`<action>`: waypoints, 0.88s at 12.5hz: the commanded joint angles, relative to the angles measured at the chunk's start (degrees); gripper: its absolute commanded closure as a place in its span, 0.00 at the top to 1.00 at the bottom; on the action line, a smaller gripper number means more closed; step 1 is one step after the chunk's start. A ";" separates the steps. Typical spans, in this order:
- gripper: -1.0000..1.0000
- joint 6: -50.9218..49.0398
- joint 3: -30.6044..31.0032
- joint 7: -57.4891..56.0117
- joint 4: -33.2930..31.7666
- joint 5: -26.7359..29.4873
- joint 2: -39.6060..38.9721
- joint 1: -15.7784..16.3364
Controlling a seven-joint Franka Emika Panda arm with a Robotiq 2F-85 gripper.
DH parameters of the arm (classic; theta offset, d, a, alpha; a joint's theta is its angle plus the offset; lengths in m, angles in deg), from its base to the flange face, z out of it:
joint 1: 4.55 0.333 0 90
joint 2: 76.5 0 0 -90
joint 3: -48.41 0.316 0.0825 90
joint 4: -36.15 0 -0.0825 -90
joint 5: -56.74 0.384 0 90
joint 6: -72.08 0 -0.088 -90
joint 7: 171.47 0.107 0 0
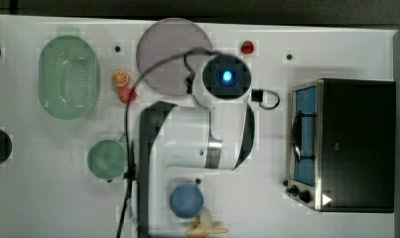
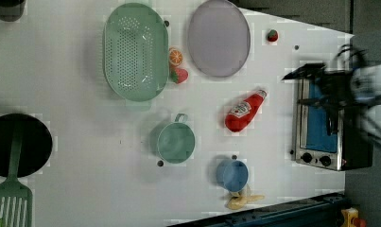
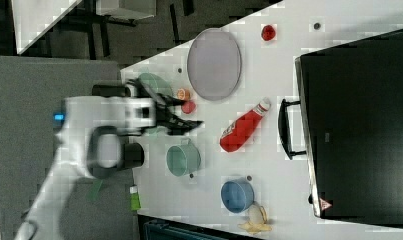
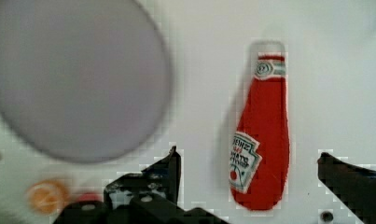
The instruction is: Pick Ketchup from oven and place it on table.
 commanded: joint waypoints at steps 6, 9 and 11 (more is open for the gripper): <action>1.00 -23.07 -0.14 0.40 20.87 -0.28 4.00 -0.23; 1.00 -30.55 -0.54 0.40 25.35 -0.28 4.05 -0.40; 1.00 -34.99 -1.15 0.40 27.51 -0.28 4.07 -0.45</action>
